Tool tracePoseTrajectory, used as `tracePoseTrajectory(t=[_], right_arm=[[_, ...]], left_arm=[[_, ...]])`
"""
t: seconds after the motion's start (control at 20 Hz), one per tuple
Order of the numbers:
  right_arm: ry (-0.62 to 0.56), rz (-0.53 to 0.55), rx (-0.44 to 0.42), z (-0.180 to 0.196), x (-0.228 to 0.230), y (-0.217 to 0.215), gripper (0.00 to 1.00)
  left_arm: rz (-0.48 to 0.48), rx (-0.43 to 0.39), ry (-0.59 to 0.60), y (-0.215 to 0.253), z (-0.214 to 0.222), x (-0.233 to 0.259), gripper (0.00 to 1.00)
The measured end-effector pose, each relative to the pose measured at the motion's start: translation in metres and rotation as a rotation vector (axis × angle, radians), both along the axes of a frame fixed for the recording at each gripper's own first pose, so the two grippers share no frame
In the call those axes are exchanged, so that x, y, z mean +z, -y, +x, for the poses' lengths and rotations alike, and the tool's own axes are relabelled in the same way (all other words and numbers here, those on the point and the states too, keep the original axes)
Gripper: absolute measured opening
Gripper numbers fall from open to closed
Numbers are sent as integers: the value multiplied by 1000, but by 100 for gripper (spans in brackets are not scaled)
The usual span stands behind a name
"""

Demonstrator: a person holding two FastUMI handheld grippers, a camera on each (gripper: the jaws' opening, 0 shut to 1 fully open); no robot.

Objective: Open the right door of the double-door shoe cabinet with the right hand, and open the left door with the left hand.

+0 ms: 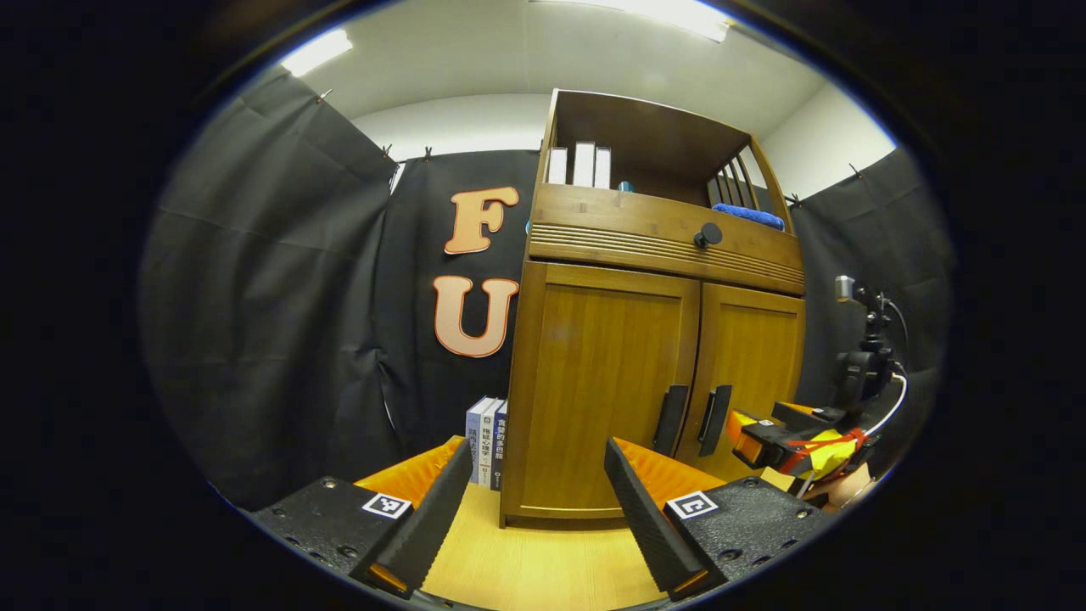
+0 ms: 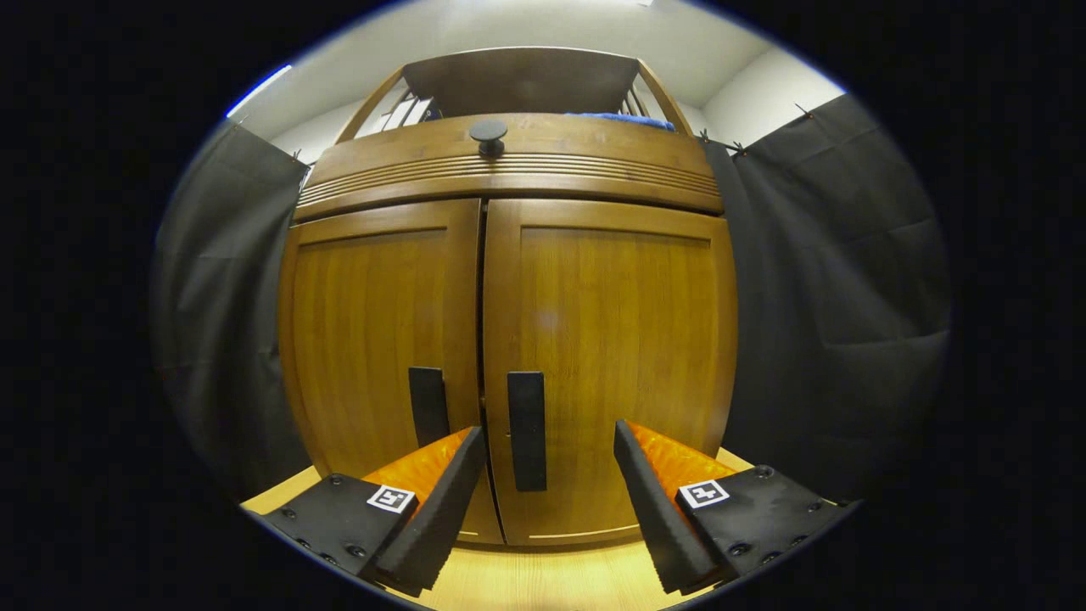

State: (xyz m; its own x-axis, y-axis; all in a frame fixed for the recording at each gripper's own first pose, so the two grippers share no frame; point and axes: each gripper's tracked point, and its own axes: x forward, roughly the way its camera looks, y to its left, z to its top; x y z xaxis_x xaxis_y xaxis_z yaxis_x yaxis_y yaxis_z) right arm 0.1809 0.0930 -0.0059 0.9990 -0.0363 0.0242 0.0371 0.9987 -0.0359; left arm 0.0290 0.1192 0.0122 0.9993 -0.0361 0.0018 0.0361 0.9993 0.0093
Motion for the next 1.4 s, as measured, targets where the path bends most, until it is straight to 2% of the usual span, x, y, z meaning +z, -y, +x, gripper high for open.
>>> tracePoseTrajectory(t=[0.05,0.1,0.2,0.25,0.3,0.35,0.55,0.7,0.85,1.1,1.25,1.3,1.35,1.4], right_arm=[[-7,1,-1,9,-4,-1,100],[-12,-1,-4,16,-5,-1,94],[-20,-2,-8,27,-9,-2,100],[-29,0,-10,35,-11,-3,100],[-39,3,-10,41,-14,-4,96],[-49,8,-6,45,-17,-5,87],[-81,12,-1,62,-28,-6,80],[-93,1,-2,75,-34,-8,63],[-104,1,11,83,-39,-11,63],[-113,15,10,89,-41,-13,39],[-120,21,21,89,-41,-12,40],[-120,25,24,88,-41,-12,41],[-122,27,30,86,-41,-12,37],[-123,27,37,84,-41,-12,43]], left_arm=[[0,-1,-2,-2,1,0,95],[1,-1,-3,-3,1,-1,95],[0,2,-6,-8,2,-3,95],[-1,5,-8,-10,3,-4,92],[-3,8,-10,-12,3,-5,92],[-4,11,-12,-14,2,-6,95],[-2,23,-22,-22,3,-10,93],[-3,27,-28,-25,3,-12,95],[3,29,-29,-27,3,-12,95],[1,43,-27,-34,3,-11,95],[-4,43,-26,-33,3,-10,95],[-6,40,-25,-33,3,-9,92],[-7,36,-23,-32,3,-9,95],[-8,33,-20,-31,3,-7,95]])
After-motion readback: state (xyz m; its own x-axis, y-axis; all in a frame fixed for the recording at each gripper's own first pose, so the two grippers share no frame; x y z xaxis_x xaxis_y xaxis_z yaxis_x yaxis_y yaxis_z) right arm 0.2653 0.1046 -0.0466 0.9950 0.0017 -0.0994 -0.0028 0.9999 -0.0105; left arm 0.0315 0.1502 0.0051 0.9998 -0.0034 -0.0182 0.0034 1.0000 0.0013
